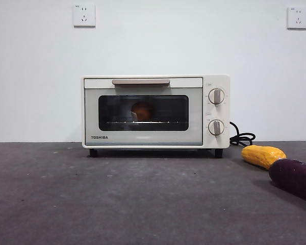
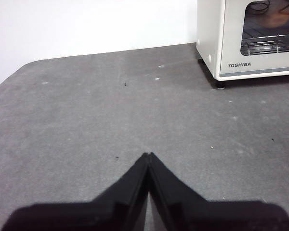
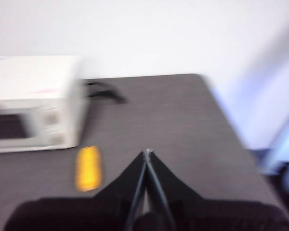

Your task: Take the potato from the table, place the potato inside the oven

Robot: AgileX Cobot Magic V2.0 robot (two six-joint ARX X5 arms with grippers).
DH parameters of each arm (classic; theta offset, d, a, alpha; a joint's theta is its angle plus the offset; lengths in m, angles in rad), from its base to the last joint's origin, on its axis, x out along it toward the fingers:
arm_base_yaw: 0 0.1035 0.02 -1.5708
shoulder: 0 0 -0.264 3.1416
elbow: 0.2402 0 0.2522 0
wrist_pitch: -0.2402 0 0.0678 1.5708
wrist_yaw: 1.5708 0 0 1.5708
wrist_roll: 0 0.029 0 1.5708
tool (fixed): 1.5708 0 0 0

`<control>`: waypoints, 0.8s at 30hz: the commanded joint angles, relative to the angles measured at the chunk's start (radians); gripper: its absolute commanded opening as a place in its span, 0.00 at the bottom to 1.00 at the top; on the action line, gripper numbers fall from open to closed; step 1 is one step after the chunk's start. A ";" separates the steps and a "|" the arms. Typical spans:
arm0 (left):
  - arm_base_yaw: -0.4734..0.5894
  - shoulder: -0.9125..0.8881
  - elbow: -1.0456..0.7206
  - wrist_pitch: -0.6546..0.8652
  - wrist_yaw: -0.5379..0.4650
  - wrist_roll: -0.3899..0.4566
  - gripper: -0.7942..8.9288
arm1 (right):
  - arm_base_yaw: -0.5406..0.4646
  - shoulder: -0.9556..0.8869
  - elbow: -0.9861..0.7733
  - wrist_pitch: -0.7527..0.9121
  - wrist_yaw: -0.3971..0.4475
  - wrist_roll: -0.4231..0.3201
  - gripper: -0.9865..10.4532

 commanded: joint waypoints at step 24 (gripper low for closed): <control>0.003 0.004 -0.010 0.007 0.001 0.002 0.08 | -0.390 -0.501 -1.212 1.139 -0.347 0.080 0.09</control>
